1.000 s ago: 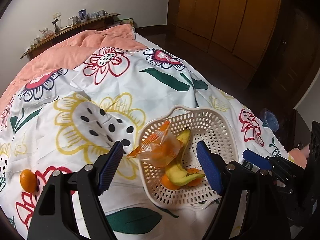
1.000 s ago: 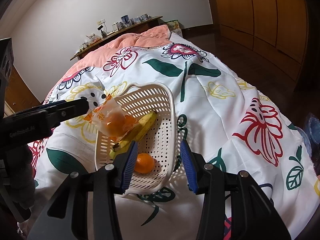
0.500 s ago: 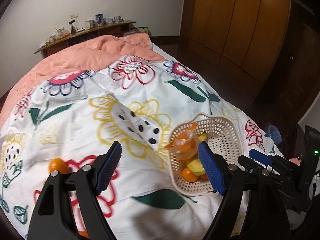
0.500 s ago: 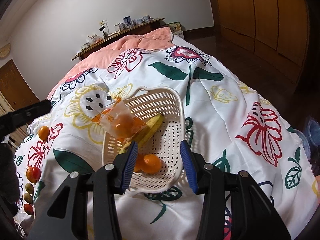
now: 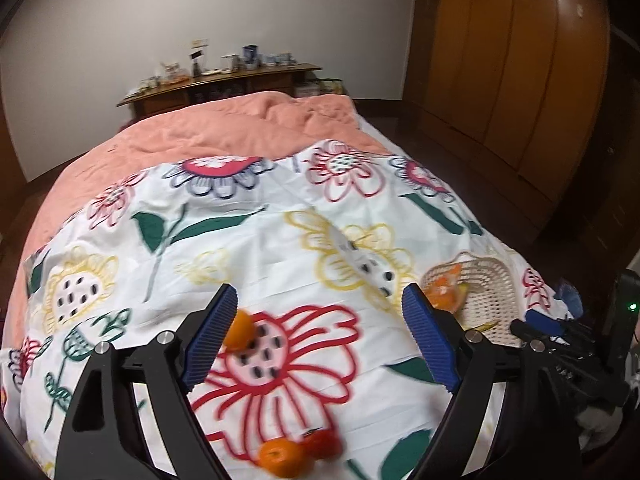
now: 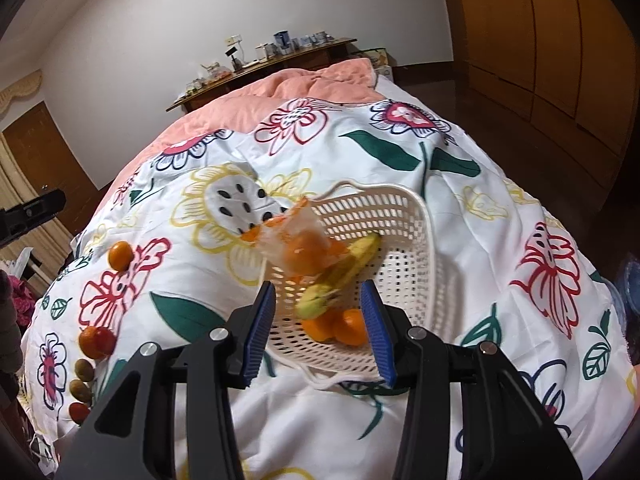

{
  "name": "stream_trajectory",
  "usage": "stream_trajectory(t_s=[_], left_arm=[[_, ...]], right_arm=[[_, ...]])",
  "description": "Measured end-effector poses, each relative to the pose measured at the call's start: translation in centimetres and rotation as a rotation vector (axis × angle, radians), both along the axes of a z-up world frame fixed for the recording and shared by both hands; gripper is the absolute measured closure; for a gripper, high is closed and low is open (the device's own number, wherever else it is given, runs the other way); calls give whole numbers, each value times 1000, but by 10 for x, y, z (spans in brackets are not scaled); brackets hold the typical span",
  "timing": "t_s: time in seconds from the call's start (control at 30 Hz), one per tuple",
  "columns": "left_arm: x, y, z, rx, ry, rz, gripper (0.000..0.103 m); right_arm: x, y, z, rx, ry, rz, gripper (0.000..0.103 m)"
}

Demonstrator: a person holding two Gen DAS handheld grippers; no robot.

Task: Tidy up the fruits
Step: 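Move the left gripper to the large orange and close on it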

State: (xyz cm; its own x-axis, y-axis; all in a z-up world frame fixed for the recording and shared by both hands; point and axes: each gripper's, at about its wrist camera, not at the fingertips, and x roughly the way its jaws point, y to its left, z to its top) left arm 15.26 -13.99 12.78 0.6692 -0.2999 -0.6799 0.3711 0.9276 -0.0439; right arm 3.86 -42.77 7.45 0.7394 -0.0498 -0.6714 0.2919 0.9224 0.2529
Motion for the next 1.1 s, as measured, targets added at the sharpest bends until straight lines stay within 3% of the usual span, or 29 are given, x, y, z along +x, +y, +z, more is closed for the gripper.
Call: stream_trajectory(t_s=[0.27, 0.7, 1.1], left_arm=[[-7, 43, -14, -18, 43, 58, 17], [-54, 69, -56, 14, 114, -13, 17], [-62, 72, -90, 14, 198, -58, 20]], right_arm=[[8, 30, 6, 3, 4, 83, 58], [16, 59, 2, -14, 37, 136, 58], [19, 71, -2, -27, 59, 160, 58]])
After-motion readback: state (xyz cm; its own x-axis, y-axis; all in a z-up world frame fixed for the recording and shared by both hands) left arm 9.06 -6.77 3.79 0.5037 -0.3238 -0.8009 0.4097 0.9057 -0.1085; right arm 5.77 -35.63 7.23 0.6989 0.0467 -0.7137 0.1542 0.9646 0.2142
